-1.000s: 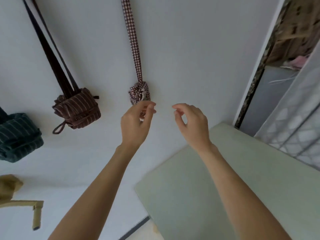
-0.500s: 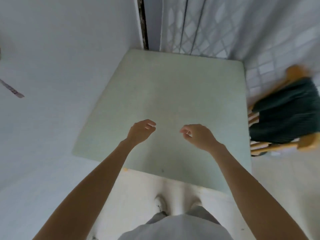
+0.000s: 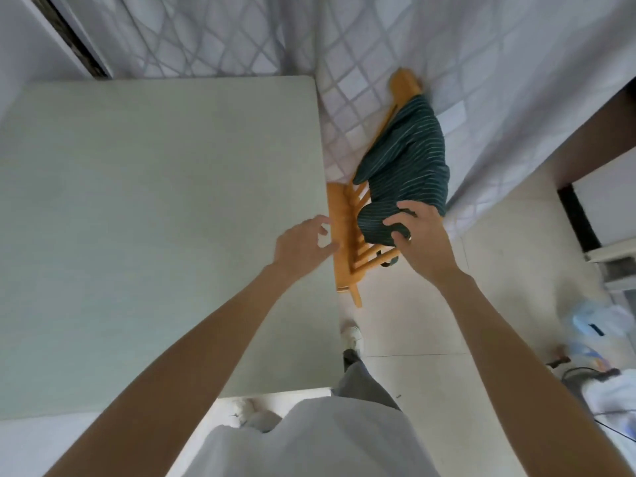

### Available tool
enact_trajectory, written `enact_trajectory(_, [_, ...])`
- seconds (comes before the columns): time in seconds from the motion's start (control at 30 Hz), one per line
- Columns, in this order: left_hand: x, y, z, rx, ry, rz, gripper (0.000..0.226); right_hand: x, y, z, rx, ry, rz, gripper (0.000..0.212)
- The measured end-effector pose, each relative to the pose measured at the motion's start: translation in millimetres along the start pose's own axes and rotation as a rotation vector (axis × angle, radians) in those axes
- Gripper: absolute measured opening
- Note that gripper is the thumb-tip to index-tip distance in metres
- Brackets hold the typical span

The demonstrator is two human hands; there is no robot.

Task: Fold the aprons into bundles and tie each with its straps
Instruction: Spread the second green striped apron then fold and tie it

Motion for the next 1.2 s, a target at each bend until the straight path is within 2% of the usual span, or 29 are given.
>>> enact_trajectory(0.07, [11.0, 19.0, -21.2, 0.028, -0.015, 0.034, 0.056, -10.9, 21.4, -18.9, 0.01, 0.032, 0.027, 0.034])
enact_trajectory(0.27, [47.0, 119.3, -124.5, 0.192, -0.037, 0.098, 0.084, -13.0, 125.3, -112.4, 0.138, -0.322, -0.049, 0.092])
enact_trajectory(0.37, [54.7, 142.7, -155.4, 0.24, -0.011, 0.052, 0.093, -5.3, 144.6, -150.1, 0.124, -0.407, -0.083, 0.121])
enact_trajectory(0.43, [57.3, 147.6, -173.6, 0.219, -0.01, 0.019, 0.101, -2.9, 149.1, -172.1, 0.098, -0.424, -0.216, 0.131])
enact_trajectory(0.5, [57.5, 147.9, -191.0, 0.19, -0.027, 0.008, 0.108, -4.7, 152.1, -186.3, 0.116, -0.413, -0.372, 0.127])
enact_trajectory(0.57, [54.4, 147.3, -199.9, 0.191, -0.029, -0.013, 0.115, -9.8, 154.3, -188.7, 0.144, -0.334, -0.34, 0.111])
enact_trajectory(0.67, [44.7, 151.7, -206.9, 0.24, 0.024, -0.081, 0.126, -21.6, 142.6, -179.7, 0.067, -0.229, -0.084, 0.067])
enact_trajectory(0.77, [38.9, 151.8, -205.3, 0.271, 0.013, 0.019, 0.129, -52.3, 100.8, -172.6, -0.113, -0.107, -0.08, 0.035])
enact_trajectory(0.83, [35.7, 146.5, -195.4, 0.223, -0.059, 0.29, 0.112, -74.7, 76.8, -170.7, -0.186, -0.06, -0.167, 0.029])
enact_trajectory(0.9, [27.2, 133.1, -177.8, 0.11, -0.076, 0.474, 0.067, -97.0, 57.0, -171.1, -0.193, -0.04, -0.306, 0.028])
enact_trajectory(0.97, [8.4, 109.3, -158.4, 0.019, 0.014, 0.599, 0.026, -107.4, 39.7, -173.7, -0.15, -0.064, -0.463, 0.027])
enact_trajectory(1.07, [-27.1, 67.8, -126.2, -0.03, 0.172, 0.708, 0.008, -85.3, 13.2, -175.5, -0.118, -0.181, -0.518, 0.028])
enact_trajectory(1.2, [-80.2, 9.0, -74.5, -0.078, 0.331, 0.563, 0.008, -35.3, -42.4, -168.3, -0.2, -0.337, -0.463, 0.038])
Point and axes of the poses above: each hand's wrist, its own z-axis away from the middle knuckle, its own x-axis out of the palm, y = z × x, the point moved 9 cm from there along -z, towards the middle knuckle
